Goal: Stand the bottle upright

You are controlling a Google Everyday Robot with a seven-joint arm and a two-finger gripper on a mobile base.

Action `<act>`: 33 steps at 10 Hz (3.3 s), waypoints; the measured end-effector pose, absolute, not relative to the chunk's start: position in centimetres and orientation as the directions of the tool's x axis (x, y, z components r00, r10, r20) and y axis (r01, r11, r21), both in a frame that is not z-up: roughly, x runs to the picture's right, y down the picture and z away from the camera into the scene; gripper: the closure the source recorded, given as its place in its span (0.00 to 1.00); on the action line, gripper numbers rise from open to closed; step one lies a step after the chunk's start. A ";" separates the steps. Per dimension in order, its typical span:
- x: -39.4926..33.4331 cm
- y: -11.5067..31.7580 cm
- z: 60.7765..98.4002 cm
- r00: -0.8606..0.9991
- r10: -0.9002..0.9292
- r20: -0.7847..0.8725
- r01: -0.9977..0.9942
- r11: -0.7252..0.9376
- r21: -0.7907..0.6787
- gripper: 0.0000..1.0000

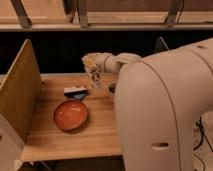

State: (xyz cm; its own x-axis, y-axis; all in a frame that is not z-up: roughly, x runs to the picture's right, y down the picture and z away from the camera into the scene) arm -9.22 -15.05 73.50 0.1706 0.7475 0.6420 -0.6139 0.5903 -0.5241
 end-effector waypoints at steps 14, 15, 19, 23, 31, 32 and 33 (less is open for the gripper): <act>-9.8 -10.6 76.8 0.168 0.732 0.660 -0.518 0.635 -0.573 0.95; -9.8 -10.1 77.0 0.144 0.745 0.651 -0.519 0.617 -0.592 0.95; -10.4 -7.1 78.8 0.090 0.784 0.614 -0.493 0.571 -0.656 0.95; -11.1 -4.3 80.4 0.076 0.778 0.624 -0.423 0.592 -0.686 0.95; -10.5 -5.0 82.7 0.080 0.696 0.714 -0.371 0.686 -0.626 0.95; -10.3 -5.3 82.7 0.064 0.691 0.720 -0.376 0.685 -0.623 0.95; -10.1 -5.5 82.9 0.039 0.689 0.724 -0.387 0.678 -0.625 0.95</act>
State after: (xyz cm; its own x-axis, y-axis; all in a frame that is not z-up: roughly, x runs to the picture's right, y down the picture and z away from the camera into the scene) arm -10.10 -5.50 82.87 0.0390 0.6889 0.7238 -0.3866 0.6783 -0.6248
